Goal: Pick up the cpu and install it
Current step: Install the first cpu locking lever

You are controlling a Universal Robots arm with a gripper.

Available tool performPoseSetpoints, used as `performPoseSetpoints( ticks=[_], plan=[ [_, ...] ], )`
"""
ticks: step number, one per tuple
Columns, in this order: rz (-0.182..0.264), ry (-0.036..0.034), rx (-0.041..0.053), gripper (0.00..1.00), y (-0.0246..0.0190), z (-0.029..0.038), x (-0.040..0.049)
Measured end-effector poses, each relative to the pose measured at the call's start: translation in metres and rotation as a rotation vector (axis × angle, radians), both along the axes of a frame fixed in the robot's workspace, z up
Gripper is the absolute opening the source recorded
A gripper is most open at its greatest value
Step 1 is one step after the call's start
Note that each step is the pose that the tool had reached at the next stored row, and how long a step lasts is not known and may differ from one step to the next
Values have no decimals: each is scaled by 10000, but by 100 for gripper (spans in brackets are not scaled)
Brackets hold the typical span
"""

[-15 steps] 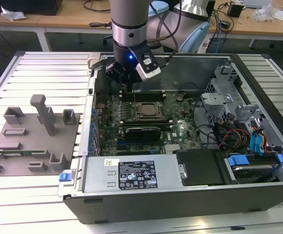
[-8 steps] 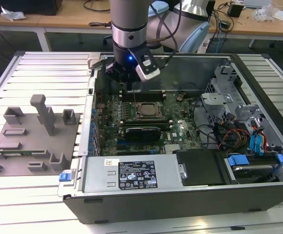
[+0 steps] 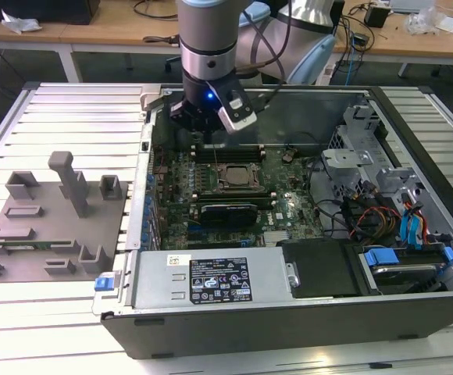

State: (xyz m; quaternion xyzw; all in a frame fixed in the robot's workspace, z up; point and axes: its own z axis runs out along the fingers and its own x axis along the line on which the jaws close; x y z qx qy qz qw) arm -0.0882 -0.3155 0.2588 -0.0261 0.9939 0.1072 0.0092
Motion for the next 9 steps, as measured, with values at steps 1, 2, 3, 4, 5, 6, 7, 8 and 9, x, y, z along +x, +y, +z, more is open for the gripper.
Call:
performPoseSetpoints(
  ticks=[1,2,3,4,5,6,7,8,9],
  plan=[
    [1,0,-1,11,0,-3,20],
    [1,0,-1,11,0,-6,43],
    [-2,1,-1,11,0,-8,71],
    [-3,1,-1,11,0,-11,93],
    [-5,2,-1,11,0,-14,123],
    [-5,5,-1,11,-1,-18,157],
    [-7,7,-1,11,-1,-21,182],
    [-13,12,-1,11,-2,-26,222],
    [-20,17,0,11,-5,-35,285]
  ],
)
